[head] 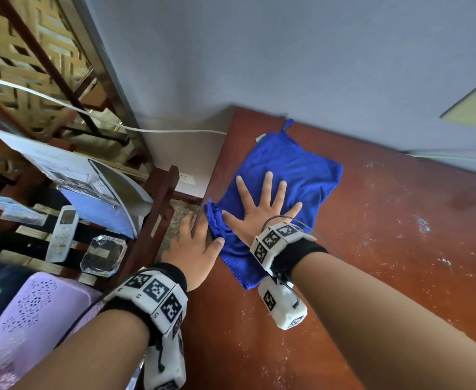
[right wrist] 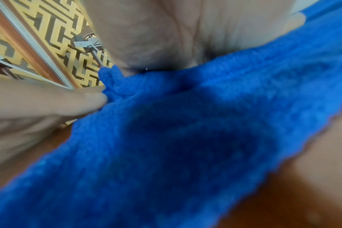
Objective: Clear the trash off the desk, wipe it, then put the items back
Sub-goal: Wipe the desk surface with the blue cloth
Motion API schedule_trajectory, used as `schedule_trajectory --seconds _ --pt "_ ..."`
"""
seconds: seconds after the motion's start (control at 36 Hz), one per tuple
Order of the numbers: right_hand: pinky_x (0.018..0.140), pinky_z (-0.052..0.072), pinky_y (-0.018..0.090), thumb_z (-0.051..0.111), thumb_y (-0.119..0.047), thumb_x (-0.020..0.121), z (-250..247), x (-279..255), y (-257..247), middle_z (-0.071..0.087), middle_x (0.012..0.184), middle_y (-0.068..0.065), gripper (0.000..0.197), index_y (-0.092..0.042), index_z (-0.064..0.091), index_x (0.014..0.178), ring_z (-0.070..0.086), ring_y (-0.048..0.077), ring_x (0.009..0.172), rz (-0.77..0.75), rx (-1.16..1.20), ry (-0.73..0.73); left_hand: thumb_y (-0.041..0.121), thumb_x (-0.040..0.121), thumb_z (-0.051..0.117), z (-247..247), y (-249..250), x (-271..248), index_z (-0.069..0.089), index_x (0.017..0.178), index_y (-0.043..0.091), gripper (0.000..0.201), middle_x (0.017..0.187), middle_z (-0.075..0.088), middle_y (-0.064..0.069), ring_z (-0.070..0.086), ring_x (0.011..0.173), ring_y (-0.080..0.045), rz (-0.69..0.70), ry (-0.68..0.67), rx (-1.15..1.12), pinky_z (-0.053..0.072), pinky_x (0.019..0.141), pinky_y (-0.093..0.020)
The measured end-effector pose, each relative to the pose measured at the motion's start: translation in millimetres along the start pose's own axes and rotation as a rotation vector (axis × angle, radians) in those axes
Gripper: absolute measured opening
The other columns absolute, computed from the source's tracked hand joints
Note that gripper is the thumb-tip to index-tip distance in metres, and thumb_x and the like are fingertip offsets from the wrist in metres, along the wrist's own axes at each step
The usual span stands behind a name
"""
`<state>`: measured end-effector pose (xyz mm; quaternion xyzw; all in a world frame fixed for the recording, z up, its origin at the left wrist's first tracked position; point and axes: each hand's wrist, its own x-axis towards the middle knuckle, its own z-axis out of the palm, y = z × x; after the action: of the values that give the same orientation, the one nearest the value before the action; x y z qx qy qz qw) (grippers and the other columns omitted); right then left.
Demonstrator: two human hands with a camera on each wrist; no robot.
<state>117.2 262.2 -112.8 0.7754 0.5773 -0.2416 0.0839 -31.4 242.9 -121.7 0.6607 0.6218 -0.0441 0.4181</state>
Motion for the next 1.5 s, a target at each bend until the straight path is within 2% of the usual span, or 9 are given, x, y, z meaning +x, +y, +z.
schedule_trajectory --seconds 0.14,0.28,0.47,0.58,0.69,0.94,1.22,1.31,1.5 --pt "0.103 -0.014 0.070 0.026 -0.078 0.081 -0.4 -1.3 0.9 -0.042 0.147 0.000 0.078 -0.053 -0.016 0.141 -0.036 0.035 0.136 -0.014 -0.009 -0.012 0.048 0.097 0.034 2.4 -16.4 -31.7 -0.008 0.150 0.037 0.068 0.160 -0.010 0.004 0.007 0.147 -0.022 -0.030 0.051 -0.046 0.017 0.116 -0.046" --pt "0.104 -0.013 0.070 0.026 -0.078 0.082 -1.4 -4.6 1.9 -0.040 0.149 0.000 0.077 -0.053 -0.016 0.141 -0.034 0.034 0.137 -0.045 -0.042 -0.023 0.049 0.099 0.028 12.7 -33.7 -70.5 -0.016 0.148 0.041 0.066 0.159 -0.016 0.009 0.009 0.146 -0.021 -0.044 -0.005 0.034 0.017 0.114 -0.046" --pt "0.106 -0.015 0.066 0.025 -0.077 0.082 4.1 -18.1 8.0 -0.038 0.150 -0.003 0.076 -0.052 -0.015 0.142 -0.033 0.030 0.138 -0.106 -0.091 -0.021 0.048 0.099 0.025 27.6 -36.8 -95.3 -0.020 0.144 0.046 0.064 0.159 -0.015 0.007 0.015 0.145 -0.022 -0.085 -0.045 0.016 0.023 0.112 -0.047" --pt "0.110 -0.014 0.062 0.025 -0.068 0.089 3.4 -23.7 -1.3 -0.034 0.152 0.000 0.073 -0.044 -0.014 0.145 -0.028 0.032 0.140 -0.072 -0.082 -0.032 0.048 0.100 0.023 31.6 -36.2 -107.9 -0.022 0.141 0.052 0.061 0.159 -0.015 0.006 0.020 0.142 -0.024 -0.129 -0.051 0.002 0.023 0.110 -0.047" --pt "0.110 -0.011 0.064 0.025 -0.062 0.092 9.0 -23.8 -15.3 -0.032 0.153 0.006 0.071 -0.039 -0.015 0.147 -0.027 0.037 0.140 -0.043 -0.071 -0.033 0.049 0.099 0.023 37.2 -38.8 -119.3 -0.021 0.142 0.052 0.061 0.158 -0.015 0.006 0.022 0.142 -0.026 -0.139 -0.042 0.012 0.022 0.111 -0.045" --pt "0.106 -0.011 0.068 0.021 -0.069 0.089 20.0 -29.8 -14.3 -0.034 0.152 0.004 0.069 -0.047 -0.015 0.144 -0.029 0.036 0.139 -0.105 -0.078 0.014 0.055 0.097 0.026 45.2 -41.0 -120.0 -0.024 0.143 0.047 0.069 0.158 -0.009 0.001 0.015 0.142 -0.030 -0.173 -0.035 0.149 0.025 0.111 -0.045" --pt "0.105 -0.016 0.067 0.025 -0.067 0.089 33.9 -46.1 -15.1 -0.035 0.152 0.002 0.070 -0.048 -0.012 0.145 -0.032 0.034 0.138 -0.173 -0.049 0.027 0.055 0.097 0.028 41.9 -37.2 -115.8 -0.026 0.140 0.048 0.069 0.158 -0.011 0.001 0.012 0.141 -0.035 -0.233 -0.075 0.134 0.018 0.113 -0.049" --pt "0.105 -0.017 0.066 0.025 -0.066 0.089 37.5 -54.3 -13.8 -0.035 0.152 0.002 0.070 -0.048 -0.012 0.145 -0.033 0.033 0.138 -0.197 -0.052 0.023 0.056 0.096 0.027 44.5 -36.9 -115.7 -0.023 0.142 0.047 0.069 0.158 -0.008 0.001 0.016 0.140 -0.034 -0.224 -0.030 0.172 0.022 0.112 -0.049" --pt "0.104 -0.020 0.065 0.025 -0.065 0.090 45.1 -70.7 -13.9 -0.035 0.151 0.001 0.069 -0.048 -0.012 0.145 -0.034 0.033 0.137 -0.226 -0.068 0.009 0.057 0.096 0.026 42.5 -38.2 -114.7 -0.018 0.145 0.046 0.067 0.158 -0.009 0.002 0.010 0.141 -0.034 -0.237 -0.058 0.140 0.018 0.114 -0.050"
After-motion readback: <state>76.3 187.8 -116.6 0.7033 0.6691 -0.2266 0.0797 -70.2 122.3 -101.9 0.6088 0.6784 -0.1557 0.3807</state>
